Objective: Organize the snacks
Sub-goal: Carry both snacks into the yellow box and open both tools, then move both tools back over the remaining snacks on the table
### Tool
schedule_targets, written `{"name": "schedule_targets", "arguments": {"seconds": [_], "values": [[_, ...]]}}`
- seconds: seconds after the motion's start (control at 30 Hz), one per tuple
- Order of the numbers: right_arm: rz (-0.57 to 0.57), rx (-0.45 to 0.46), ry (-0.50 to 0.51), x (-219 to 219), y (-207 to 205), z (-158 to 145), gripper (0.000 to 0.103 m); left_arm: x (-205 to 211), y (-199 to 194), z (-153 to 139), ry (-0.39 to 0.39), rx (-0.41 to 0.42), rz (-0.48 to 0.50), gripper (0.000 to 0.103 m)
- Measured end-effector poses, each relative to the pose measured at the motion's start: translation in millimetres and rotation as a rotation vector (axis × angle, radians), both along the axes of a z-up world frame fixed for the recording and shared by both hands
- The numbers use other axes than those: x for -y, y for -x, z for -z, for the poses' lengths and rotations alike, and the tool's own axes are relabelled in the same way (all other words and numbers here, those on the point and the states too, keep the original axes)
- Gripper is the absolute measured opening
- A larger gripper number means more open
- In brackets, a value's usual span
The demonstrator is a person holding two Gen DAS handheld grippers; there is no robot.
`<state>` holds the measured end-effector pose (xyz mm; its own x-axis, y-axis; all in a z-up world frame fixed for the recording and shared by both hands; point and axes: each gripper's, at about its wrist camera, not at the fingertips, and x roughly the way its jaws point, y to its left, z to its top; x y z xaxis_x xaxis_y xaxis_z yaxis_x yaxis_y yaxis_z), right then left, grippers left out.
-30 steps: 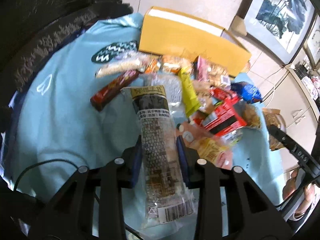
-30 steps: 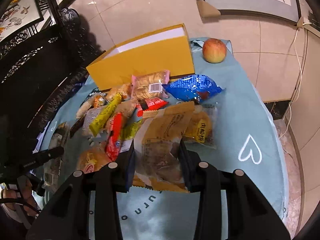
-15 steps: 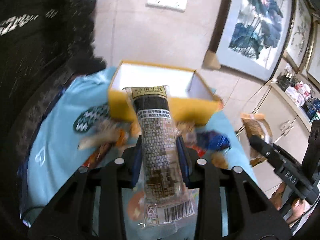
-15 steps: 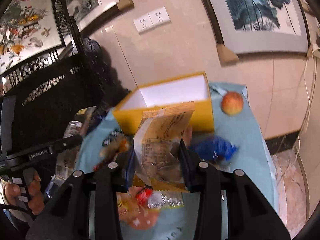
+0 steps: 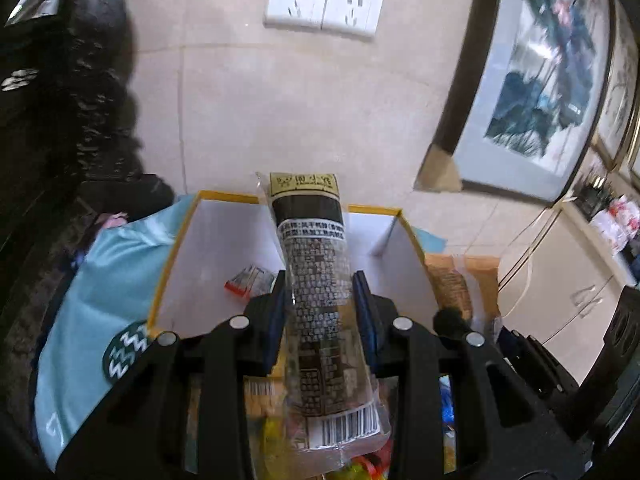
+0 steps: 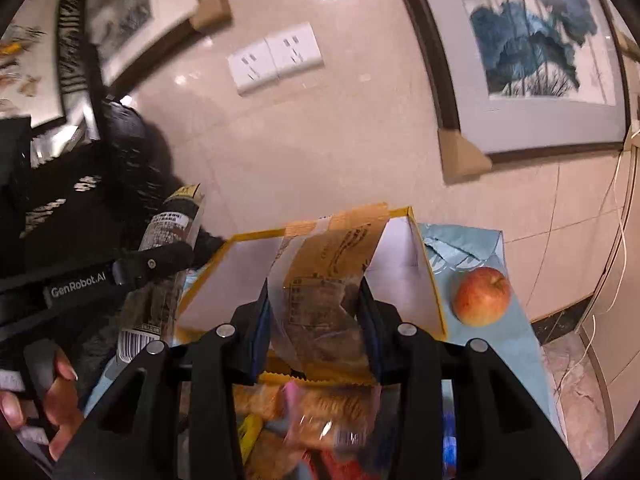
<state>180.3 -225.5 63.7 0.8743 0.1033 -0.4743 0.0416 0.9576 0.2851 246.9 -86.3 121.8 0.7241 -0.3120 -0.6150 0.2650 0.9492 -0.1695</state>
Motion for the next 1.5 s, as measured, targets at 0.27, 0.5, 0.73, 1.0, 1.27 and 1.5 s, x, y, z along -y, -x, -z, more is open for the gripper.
{"name": "schedule_targets", "arguments": {"seconds": [0.27, 0.5, 0.73, 1.0, 1.27, 1.5], "values": [[0.064, 0.019, 0.047, 7.3, -29.6, 26.3, 0.075, -6.1, -44.2, 37.8, 0.004, 0.022, -0.089, 0.092], [0.038, -0.027, -0.035, 23.3, 4.1, 21.6, 0.075, -24.0, -15.7, 29.9, -0.003, 0.013, -0.104, 0.092], [0.055, -0.001, -0.028, 29.6, 77.0, 9.7, 0.100, -35.8, 65.5, 20.9, -0.032, 0.030, -0.057, 0.097], [0.062, -0.004, -0.097, 44.6, 168.5, 27.6, 0.102, -53.9, 168.0, 78.1, -0.100, -0.045, 0.018, 0.099], [0.068, -0.102, -0.146, 47.4, 211.1, 74.0, 0.102, -70.5, 225.2, 136.2, -0.130, -0.138, 0.060, 0.099], [0.074, -0.153, -0.182, 52.0, 222.0, 92.7, 0.102, -55.0, 240.6, 151.8, -0.151, -0.166, 0.136, 0.099]]}}
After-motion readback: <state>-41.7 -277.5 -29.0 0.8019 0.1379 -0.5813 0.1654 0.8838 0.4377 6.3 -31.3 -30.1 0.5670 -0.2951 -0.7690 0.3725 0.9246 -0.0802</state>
